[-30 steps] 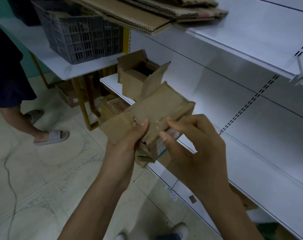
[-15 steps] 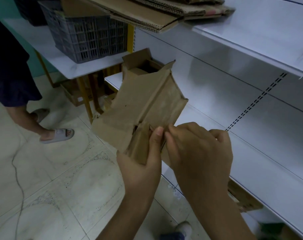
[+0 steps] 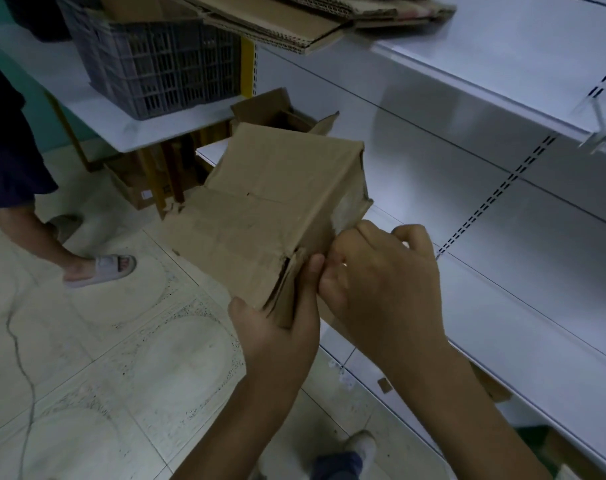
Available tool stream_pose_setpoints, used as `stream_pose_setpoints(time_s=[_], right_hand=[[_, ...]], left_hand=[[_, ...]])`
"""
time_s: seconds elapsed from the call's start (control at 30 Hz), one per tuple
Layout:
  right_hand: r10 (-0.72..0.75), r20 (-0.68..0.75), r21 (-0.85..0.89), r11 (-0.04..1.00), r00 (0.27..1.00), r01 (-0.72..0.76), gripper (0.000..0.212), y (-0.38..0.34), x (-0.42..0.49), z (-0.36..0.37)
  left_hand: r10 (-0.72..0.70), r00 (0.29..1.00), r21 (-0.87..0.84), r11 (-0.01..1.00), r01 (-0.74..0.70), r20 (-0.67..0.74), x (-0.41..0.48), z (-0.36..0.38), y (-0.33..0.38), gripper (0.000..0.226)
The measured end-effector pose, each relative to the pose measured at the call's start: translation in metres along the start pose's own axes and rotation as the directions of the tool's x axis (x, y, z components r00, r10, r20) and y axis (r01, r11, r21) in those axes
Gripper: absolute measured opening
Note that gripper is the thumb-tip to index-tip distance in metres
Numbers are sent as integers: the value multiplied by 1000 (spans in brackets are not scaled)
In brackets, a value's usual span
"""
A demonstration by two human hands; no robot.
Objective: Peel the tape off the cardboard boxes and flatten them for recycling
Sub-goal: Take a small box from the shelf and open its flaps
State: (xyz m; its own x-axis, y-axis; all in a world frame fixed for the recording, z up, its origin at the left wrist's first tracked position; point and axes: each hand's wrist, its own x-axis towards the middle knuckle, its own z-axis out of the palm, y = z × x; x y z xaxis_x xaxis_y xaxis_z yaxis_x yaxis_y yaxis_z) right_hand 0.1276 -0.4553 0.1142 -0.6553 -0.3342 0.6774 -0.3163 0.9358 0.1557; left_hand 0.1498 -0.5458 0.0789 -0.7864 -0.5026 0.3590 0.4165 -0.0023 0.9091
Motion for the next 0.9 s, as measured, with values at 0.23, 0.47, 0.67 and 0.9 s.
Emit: stream_pose_setpoints(time_s=[0.23,0.47,0.67,0.9], right_hand=[[246,20,235,941,969,-244,13,44,20,-18],[134,142,398,899,981,-181,44,29,-7,-5],[81,-11,213,974,997,-77,18,31,-20,15],[784,310,705,189,537,-683,16,82,-14,-8]], left_hand=[[-284,958,-125,950,285,29,-4,2,-1,61],[-315,949,-145,938,315,20,0,6,-1,39],[-329,940,-23,943,332,88,-7,2,-14,54],[-366,910,26,929,369,194,11,-11,-36,6]])
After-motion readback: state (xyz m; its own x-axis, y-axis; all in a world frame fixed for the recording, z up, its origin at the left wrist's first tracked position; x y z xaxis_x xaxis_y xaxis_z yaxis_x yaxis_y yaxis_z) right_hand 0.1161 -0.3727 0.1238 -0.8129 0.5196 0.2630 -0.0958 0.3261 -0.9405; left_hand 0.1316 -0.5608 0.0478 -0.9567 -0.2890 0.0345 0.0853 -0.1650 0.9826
